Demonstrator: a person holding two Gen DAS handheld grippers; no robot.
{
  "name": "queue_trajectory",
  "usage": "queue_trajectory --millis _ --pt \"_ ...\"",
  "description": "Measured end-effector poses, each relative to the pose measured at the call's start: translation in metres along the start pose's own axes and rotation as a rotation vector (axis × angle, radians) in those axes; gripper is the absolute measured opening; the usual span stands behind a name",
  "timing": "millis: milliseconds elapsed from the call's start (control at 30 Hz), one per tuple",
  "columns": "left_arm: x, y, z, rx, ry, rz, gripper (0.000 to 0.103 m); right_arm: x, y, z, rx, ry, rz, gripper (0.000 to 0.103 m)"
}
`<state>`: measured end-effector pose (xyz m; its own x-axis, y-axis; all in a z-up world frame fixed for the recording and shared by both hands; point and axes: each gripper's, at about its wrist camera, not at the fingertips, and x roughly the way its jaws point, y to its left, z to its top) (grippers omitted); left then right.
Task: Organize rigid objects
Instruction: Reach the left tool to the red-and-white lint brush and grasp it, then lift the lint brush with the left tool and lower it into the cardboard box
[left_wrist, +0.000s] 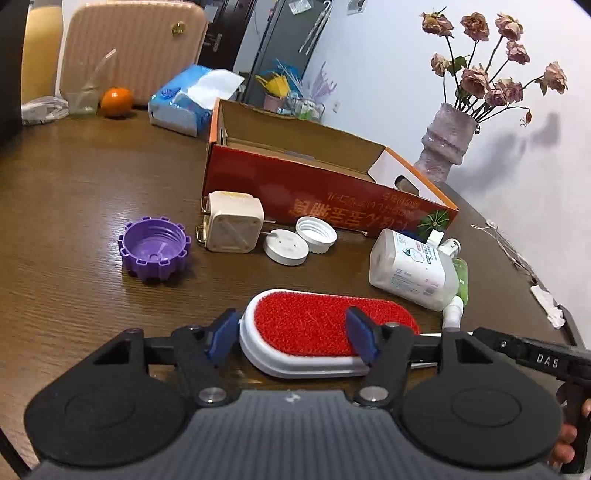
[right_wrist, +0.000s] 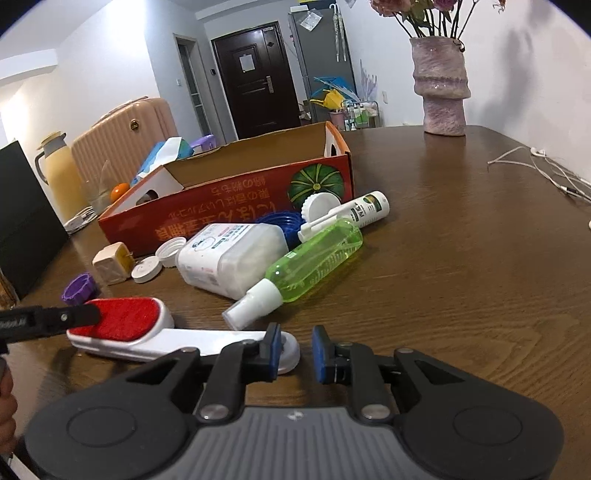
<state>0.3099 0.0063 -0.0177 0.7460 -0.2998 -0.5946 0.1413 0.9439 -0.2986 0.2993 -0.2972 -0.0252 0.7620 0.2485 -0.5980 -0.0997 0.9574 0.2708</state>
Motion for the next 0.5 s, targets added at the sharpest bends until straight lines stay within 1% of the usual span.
queue_trajectory --millis 100,133,200,333,400,433,467,500 --pt "-0.001 0.001 -0.002 -0.011 -0.003 -0.009 0.063 0.003 -0.005 0.001 0.023 -0.003 0.018 0.017" --pt "-0.002 0.001 -0.002 -0.014 0.001 -0.014 0.061 0.003 -0.008 0.002 0.034 -0.004 0.027 0.014" --pt "-0.007 -0.002 -0.005 -0.019 0.012 -0.020 0.059 0.002 -0.013 0.000 0.056 -0.015 0.046 0.012" --pt "-0.031 -0.017 -0.027 -0.021 0.017 -0.016 0.059 -0.011 -0.015 -0.009 0.063 -0.021 0.026 0.013" --pt "-0.040 -0.017 -0.038 -0.043 0.018 -0.039 0.060 -0.020 -0.020 -0.015 0.079 -0.021 0.035 0.013" --pt "-0.041 -0.014 -0.041 -0.068 0.021 -0.046 0.063 -0.023 -0.024 -0.018 0.095 -0.021 0.044 0.015" --pt "-0.041 -0.012 -0.043 -0.086 0.021 -0.051 0.064 -0.025 -0.027 -0.020 0.111 -0.022 0.053 0.016" --pt "-0.040 -0.012 -0.043 -0.083 0.016 -0.049 0.064 -0.027 -0.030 -0.022 0.120 -0.023 0.053 0.018"
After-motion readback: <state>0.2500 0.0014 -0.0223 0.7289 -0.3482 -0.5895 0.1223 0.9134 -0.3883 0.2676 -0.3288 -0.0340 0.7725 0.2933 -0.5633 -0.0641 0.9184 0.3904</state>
